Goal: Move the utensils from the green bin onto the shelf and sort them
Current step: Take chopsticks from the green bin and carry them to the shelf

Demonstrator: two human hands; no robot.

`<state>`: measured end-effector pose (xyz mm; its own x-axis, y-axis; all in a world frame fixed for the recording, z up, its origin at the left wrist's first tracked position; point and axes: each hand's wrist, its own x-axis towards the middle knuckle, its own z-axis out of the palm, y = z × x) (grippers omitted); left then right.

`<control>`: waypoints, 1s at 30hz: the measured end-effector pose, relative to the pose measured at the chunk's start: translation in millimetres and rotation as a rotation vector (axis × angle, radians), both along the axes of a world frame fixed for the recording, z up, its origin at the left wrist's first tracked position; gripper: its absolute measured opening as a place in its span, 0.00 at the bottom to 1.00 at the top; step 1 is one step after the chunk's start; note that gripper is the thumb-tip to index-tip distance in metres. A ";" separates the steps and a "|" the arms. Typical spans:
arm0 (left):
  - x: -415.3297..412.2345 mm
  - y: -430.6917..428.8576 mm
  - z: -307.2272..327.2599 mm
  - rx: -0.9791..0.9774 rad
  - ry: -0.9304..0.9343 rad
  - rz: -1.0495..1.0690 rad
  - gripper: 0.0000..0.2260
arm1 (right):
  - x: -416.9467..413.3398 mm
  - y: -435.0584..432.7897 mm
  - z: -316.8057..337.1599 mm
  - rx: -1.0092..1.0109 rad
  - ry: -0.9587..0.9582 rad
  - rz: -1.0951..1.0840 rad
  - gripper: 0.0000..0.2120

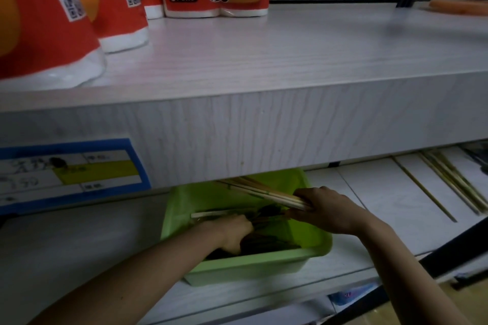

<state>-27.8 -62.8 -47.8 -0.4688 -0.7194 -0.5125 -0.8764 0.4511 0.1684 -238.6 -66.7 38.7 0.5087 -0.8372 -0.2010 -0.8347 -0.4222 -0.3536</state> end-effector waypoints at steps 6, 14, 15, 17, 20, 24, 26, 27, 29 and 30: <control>3.1 -3.4 -1.0 0.093 0.041 0.032 0.09 | -0.2 0.0 0.3 0.002 0.014 -0.002 0.13; -0.5 -2.4 -5.6 -0.002 -0.125 -0.150 0.08 | 1.4 -1.2 0.1 -0.004 0.033 0.000 0.11; -0.4 -2.2 -7.0 -0.028 -0.148 -0.167 0.10 | 1.4 -1.4 0.1 -0.002 0.040 0.002 0.11; 0.7 -3.5 -10.8 -0.065 -0.143 -0.165 0.12 | 1.2 -1.4 0.1 -0.001 0.053 0.003 0.12; 1.5 -4.9 -11.6 -0.100 -0.113 -0.162 0.11 | 1.3 -1.6 -0.1 -0.006 0.066 0.003 0.14; 0.4 -5.2 -8.7 -0.085 -0.117 -0.160 0.09 | 1.4 -1.9 -0.1 -0.006 0.052 0.006 0.10; 0.7 -5.2 -6.8 -0.057 -0.138 -0.159 0.09 | 1.1 -1.5 0.0 -0.002 0.043 0.000 0.10; 1.5 -5.3 -5.8 -0.044 -0.148 -0.164 0.09 | 1.0 -1.2 0.0 -0.003 0.040 -0.003 0.11; 3.9 -5.7 -4.7 -0.030 -0.154 -0.183 0.10 | 0.8 -0.6 0.0 -0.003 0.039 -0.011 0.11; 4.7 -5.5 -4.0 -0.029 -0.150 -0.193 0.09 | 0.9 -0.2 -0.2 0.000 0.037 -0.013 0.11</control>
